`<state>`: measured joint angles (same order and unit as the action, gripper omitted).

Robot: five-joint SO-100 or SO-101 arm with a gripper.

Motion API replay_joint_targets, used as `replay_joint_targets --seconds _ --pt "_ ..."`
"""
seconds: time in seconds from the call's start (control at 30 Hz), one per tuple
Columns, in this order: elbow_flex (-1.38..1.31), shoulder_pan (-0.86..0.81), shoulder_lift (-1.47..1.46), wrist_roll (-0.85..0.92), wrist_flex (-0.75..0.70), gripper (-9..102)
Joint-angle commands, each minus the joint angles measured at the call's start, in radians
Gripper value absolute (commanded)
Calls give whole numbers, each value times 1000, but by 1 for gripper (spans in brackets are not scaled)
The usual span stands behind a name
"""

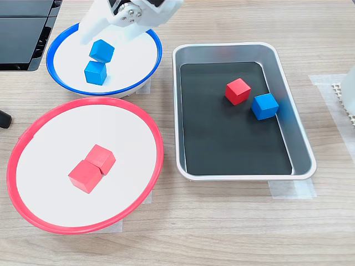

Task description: Move six blocks tray to matching dishes

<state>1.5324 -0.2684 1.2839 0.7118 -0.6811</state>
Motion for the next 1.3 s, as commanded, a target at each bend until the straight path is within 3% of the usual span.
replay_joint_targets --seconds 0.0,0.07,0.17,0.33,0.53,0.67,0.77,1.27 --pt "5 -12 84 8 -72 0" --pt "32 -15 176 26 -259 0" --pt "186 -31 356 41 -407 0" --pt "565 -32 666 -8 -377 0" --pt "603 -44 696 -141 -482 3" --pt "609 -41 676 -137 -575 22" --pt "618 -43 666 -97 -624 28" --pt "594 17 495 5 -554 17"
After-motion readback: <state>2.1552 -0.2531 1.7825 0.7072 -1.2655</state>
